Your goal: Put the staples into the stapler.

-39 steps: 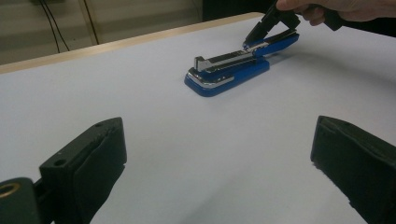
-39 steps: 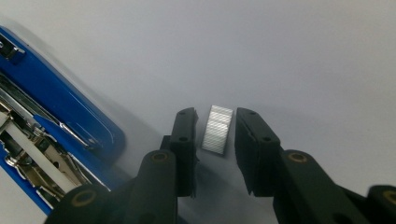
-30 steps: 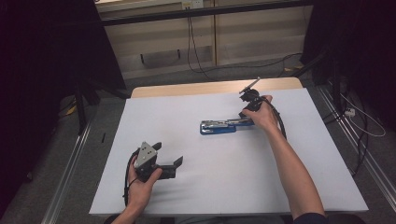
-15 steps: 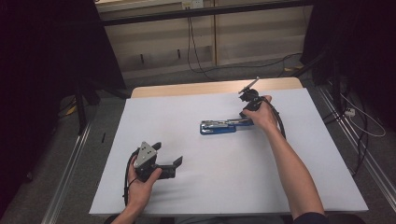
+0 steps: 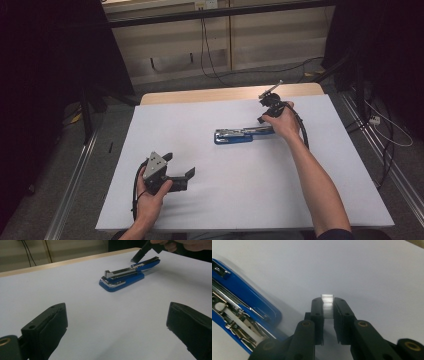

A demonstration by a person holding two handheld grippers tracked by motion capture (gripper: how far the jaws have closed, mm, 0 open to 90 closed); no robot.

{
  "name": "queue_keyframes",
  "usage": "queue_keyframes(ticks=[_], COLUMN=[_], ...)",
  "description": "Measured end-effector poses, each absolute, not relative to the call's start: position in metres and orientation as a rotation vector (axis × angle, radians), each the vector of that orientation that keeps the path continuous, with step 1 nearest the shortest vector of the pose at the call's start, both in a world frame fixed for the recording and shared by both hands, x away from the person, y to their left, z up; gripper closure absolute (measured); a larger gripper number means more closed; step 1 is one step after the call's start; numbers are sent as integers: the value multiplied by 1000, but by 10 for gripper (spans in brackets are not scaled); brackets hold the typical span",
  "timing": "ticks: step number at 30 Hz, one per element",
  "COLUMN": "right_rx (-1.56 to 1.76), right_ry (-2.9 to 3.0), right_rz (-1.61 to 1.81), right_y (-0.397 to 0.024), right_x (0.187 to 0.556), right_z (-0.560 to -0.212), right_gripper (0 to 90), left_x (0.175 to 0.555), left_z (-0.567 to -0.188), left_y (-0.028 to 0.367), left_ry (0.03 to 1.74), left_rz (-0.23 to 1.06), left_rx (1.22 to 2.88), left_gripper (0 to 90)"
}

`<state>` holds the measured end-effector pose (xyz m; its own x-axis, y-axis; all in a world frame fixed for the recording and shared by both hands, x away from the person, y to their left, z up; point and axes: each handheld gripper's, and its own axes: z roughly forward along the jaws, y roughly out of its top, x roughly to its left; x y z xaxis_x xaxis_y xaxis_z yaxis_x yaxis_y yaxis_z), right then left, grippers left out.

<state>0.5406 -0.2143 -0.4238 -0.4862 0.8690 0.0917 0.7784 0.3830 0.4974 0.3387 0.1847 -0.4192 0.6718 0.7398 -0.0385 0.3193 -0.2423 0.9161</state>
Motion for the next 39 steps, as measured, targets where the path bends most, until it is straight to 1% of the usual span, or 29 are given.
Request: queue_keyframes(ticks=[14, 24, 39], right_rx=[1456, 1421, 1285], right_ry=[2382, 2373, 2390], right_rz=[844, 905, 983], right_y=[-219, -219, -210], right_x=[533, 528, 515], right_z=[-404, -400, -393], right_gripper=[791, 791, 791], left_x=[341, 340, 340], left_z=[-420, -420, -419], left_y=[185, 185, 185], left_ry=[851, 846, 847], left_rz=[494, 496, 498], left_rx=[1830, 1829, 1826], left_gripper=[36, 36, 36])
